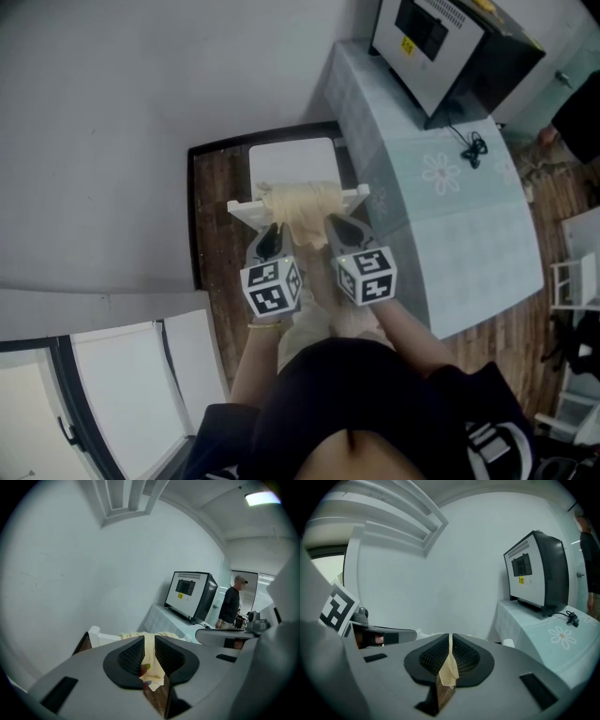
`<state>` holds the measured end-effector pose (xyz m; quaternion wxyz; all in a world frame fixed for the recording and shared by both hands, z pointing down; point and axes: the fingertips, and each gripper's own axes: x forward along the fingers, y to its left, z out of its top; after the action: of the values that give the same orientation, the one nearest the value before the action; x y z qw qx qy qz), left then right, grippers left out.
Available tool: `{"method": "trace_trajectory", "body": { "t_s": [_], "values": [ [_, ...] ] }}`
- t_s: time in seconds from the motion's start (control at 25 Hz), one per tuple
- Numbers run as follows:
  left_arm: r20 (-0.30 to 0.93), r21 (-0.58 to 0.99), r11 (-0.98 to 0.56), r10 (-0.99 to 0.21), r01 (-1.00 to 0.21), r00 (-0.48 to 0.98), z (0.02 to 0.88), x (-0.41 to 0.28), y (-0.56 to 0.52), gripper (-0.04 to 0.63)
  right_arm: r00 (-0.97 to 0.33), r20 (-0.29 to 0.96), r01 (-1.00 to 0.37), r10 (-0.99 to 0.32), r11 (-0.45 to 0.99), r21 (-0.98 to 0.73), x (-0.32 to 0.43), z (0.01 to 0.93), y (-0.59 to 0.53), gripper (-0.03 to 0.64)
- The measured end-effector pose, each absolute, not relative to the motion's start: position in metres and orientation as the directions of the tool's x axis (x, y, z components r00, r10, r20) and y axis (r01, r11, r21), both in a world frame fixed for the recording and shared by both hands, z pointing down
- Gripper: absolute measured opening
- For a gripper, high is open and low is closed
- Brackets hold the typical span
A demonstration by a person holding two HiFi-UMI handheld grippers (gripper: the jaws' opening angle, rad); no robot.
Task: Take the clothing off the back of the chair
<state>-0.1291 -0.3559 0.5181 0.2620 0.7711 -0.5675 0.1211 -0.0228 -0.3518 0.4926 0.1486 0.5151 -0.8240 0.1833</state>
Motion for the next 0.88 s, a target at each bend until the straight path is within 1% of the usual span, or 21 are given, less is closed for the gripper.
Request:
{"method": "trace_trajectory", "body": {
  "t_s": [0.16,0.28,0.4,0.56,0.68,0.88],
  "values": [
    [0.503,0.269,-0.228,-0.796,-0.936,0.338,0.534,-0.130,-0.371,0.104,-0.400,0.460,-0.914,-0.793,0.378,-0.144,-0.020,0.510,-0.367,0.017],
    [0.518,0.276,-0.238,-0.780,-0.931,0.353,0.546,-0.129,-0.380,0.155,-0.383,0.484,-0.922,-0.787,0.355,-0.153,-0.018,0.522,-0.375,0.027],
    [0.533,0.282,-0.244,-0.764,-0.928,0.363,0.558,-0.128,-0.386,0.202,-0.375,0.509,-0.926,-0.775,0.341,-0.163,-0.017,0.533,-0.382,0.099],
    [0.551,0.289,-0.249,-0.746,-0.924,0.373,0.573,-0.126,-0.392,0.245,-0.351,0.539,-0.935,-0.766,0.314,-0.164,-0.013,0.548,-0.391,0.161],
    [0.566,0.289,-0.246,-0.736,-0.925,0.372,0.582,-0.127,-0.397,0.270,-0.327,0.560,-0.944,-0.761,0.291,-0.156,-0.009,0.557,-0.397,0.201],
    [0.584,0.298,-0.238,-0.721,-0.924,0.374,0.599,-0.127,-0.403,0.290,-0.293,0.592,-0.955,-0.750,0.260,-0.143,-0.003,0.573,-0.401,0.238]
  ]
}}
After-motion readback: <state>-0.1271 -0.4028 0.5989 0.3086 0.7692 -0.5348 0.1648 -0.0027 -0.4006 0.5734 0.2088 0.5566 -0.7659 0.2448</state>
